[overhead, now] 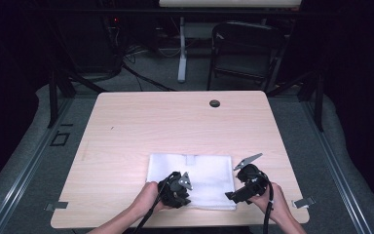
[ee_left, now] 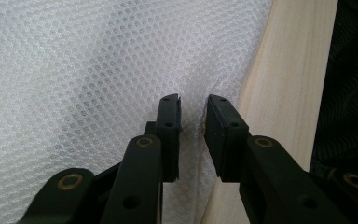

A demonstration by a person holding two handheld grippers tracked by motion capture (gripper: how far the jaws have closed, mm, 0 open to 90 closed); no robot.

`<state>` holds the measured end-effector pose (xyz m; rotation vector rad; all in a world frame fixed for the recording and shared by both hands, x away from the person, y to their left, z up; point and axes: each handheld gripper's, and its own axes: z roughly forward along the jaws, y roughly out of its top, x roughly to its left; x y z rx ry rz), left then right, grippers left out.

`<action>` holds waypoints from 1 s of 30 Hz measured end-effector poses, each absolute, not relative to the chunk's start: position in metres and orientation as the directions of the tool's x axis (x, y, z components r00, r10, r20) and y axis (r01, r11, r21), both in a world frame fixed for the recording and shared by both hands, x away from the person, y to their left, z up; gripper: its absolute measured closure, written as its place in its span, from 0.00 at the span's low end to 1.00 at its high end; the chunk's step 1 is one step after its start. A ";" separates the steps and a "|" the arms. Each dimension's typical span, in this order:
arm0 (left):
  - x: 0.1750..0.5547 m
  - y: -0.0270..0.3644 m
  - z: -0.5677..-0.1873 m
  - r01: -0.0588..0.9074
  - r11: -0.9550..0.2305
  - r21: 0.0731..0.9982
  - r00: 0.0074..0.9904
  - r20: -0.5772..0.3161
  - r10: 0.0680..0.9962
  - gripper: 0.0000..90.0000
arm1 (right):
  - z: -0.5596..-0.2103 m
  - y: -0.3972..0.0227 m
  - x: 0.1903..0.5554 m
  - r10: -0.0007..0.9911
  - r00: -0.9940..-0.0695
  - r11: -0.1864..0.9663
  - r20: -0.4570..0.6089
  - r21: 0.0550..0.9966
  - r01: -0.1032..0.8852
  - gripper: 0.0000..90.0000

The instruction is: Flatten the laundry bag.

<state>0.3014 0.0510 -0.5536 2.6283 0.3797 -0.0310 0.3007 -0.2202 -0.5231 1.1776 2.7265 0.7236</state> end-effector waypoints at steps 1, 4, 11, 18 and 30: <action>0.302 0.052 -0.554 0.274 -0.846 0.457 0.961 -0.091 0.262 0.85 | -0.522 -0.220 0.300 0.707 -0.699 0.592 0.105 0.452 0.667 0.15; 0.304 0.053 -0.554 0.298 -0.830 0.472 0.954 -0.108 0.281 0.89 | -0.523 -0.220 0.301 0.705 -0.701 0.591 0.109 0.456 0.665 0.15; 0.301 0.053 -0.551 0.314 -0.812 0.492 0.947 -0.097 0.307 0.97 | -0.519 -0.219 0.299 0.707 -0.702 0.589 0.089 0.475 0.654 0.21; 0.300 0.055 -0.546 0.330 -0.784 0.525 0.940 -0.104 0.326 0.98 | -0.512 -0.214 0.293 0.690 -0.719 0.585 0.079 0.523 0.619 0.30; 0.300 0.056 -0.539 0.356 -0.755 0.551 0.926 -0.102 0.362 1.00 | -0.506 -0.208 0.285 0.655 -0.751 0.596 0.083 0.555 0.581 0.61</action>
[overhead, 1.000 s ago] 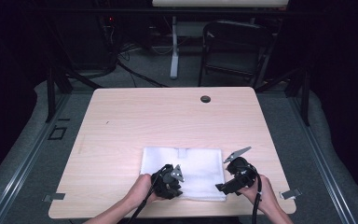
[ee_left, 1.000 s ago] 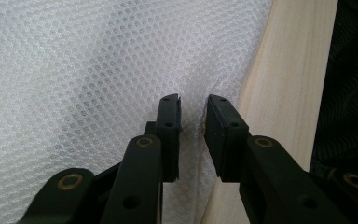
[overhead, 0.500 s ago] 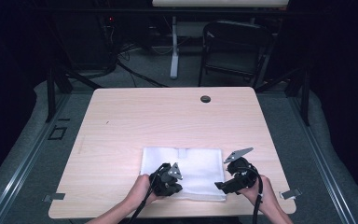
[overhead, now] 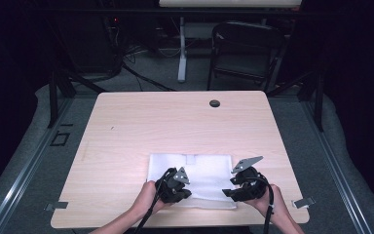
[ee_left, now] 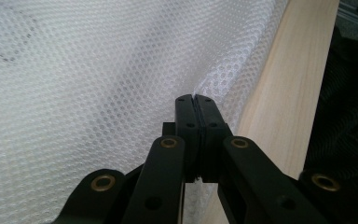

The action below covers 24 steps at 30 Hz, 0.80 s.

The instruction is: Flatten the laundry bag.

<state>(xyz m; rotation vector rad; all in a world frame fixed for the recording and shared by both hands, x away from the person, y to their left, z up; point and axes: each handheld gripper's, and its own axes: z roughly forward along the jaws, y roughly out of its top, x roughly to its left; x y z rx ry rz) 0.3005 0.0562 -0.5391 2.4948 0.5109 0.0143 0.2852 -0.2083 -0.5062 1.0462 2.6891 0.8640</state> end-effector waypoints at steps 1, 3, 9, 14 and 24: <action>0.301 0.057 -0.538 0.361 -0.750 0.554 0.924 -0.104 0.368 1.00 | -0.506 -0.208 0.285 0.654 -0.752 0.596 0.081 0.557 0.578 0.66; 0.303 0.057 -0.537 0.374 -0.743 0.555 0.918 -0.111 0.380 1.00 | -0.507 -0.206 0.285 0.645 -0.759 0.602 0.082 0.557 0.572 0.75; 0.309 0.053 -0.535 0.431 -0.710 0.558 0.892 -0.142 0.430 1.00 | -0.505 -0.197 0.278 0.583 -0.808 0.645 0.083 0.557 0.522 1.00; 0.314 0.051 -0.534 0.447 -0.689 0.571 0.883 -0.159 0.442 1.00 | -0.512 -0.180 0.273 0.539 -0.839 0.686 0.066 0.543 0.484 1.00; 0.315 0.054 -0.530 0.448 -0.671 0.591 0.881 -0.163 0.445 1.00 | -0.533 -0.148 0.272 0.505 -0.861 0.743 -0.052 0.534 0.404 1.00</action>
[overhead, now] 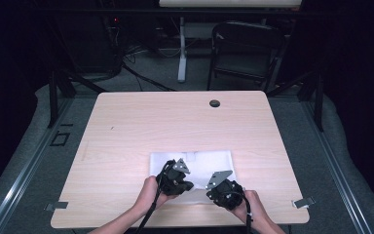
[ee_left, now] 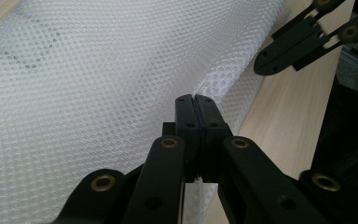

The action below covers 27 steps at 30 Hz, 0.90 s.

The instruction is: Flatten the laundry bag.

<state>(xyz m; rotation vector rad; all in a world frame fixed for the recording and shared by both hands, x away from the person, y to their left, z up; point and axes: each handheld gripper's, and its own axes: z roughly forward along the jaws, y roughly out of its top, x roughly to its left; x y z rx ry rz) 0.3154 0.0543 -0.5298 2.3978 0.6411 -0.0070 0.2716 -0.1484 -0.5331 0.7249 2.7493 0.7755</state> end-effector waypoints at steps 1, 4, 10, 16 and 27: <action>0.316 0.055 -0.529 0.448 -0.666 0.596 0.880 -0.163 0.446 1.00 | -0.537 -0.148 0.272 0.511 -0.858 0.742 -0.052 0.532 0.409 1.00; 0.317 0.058 -0.528 0.455 -0.646 0.613 0.874 -0.167 0.456 0.99 | -0.543 -0.146 0.273 0.507 -0.860 0.752 -0.062 0.520 0.406 1.00; 0.319 0.060 -0.522 0.456 -0.631 0.627 0.871 -0.169 0.462 0.99 | -0.551 -0.136 0.275 0.510 -0.854 0.775 -0.104 0.487 0.403 1.00; 0.319 0.062 -0.519 0.457 -0.621 0.637 0.869 -0.170 0.465 0.99 | -0.558 -0.133 0.277 0.495 -0.862 0.793 -0.105 0.460 0.400 1.00; 0.328 0.069 -0.507 0.471 -0.588 0.657 0.850 -0.161 0.502 0.99 | -0.557 -0.134 0.278 0.490 -0.867 0.797 -0.087 0.447 0.406 1.00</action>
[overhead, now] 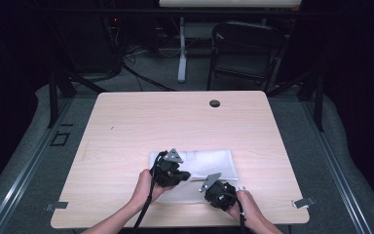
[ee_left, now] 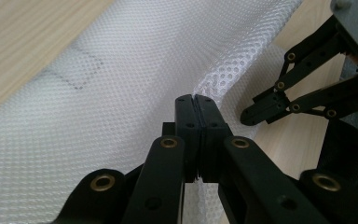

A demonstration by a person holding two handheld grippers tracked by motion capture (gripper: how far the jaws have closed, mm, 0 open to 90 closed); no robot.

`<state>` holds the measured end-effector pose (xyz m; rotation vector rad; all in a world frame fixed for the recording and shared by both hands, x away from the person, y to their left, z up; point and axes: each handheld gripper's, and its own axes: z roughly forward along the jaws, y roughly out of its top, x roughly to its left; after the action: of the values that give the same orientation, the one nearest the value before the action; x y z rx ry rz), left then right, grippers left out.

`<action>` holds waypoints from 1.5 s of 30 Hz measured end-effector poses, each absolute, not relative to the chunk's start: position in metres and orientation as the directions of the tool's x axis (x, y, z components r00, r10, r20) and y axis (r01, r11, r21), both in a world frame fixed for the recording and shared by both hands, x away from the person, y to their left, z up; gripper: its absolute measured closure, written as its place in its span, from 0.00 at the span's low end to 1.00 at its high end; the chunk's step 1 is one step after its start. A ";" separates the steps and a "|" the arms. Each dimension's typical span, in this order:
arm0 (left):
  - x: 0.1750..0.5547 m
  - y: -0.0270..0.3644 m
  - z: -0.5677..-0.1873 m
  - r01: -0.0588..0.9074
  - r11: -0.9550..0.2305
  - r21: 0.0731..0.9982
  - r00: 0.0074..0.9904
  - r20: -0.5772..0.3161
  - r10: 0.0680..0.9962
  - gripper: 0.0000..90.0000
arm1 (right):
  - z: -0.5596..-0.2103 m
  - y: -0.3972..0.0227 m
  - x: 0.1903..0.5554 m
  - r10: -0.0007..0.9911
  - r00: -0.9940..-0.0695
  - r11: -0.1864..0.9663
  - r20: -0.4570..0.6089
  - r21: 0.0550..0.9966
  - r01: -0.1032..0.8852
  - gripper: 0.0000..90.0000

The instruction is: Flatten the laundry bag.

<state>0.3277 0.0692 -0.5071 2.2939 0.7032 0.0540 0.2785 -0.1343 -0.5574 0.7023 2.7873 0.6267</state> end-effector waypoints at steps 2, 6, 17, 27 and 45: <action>0.330 0.070 -0.504 0.472 -0.582 0.663 0.851 -0.168 0.498 0.99 | -0.557 -0.135 0.279 0.491 -0.868 0.795 -0.079 0.448 0.409 1.00; 0.335 0.072 -0.498 0.475 -0.574 0.668 0.847 -0.169 0.504 0.99 | -0.557 -0.135 0.279 0.487 -0.870 0.798 -0.077 0.445 0.407 1.00; 0.354 0.069 -0.489 0.478 -0.588 0.653 0.844 -0.155 0.514 0.99 | -0.556 -0.137 0.281 0.491 -0.871 0.788 -0.021 0.437 0.434 1.00; 0.366 0.069 -0.470 0.460 -0.584 0.669 0.840 -0.116 0.529 0.99 | -0.555 -0.138 0.279 0.477 -0.879 0.800 -0.017 0.421 0.426 1.00; 0.390 0.072 -0.447 0.460 -0.585 0.668 0.824 -0.077 0.561 0.99 | -0.554 -0.140 0.277 0.455 -0.890 0.813 0.020 0.399 0.424 1.00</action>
<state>0.3901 0.0719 -0.4473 2.2945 0.7441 0.1840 0.2767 -0.1395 -0.5539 0.7083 2.9180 0.6143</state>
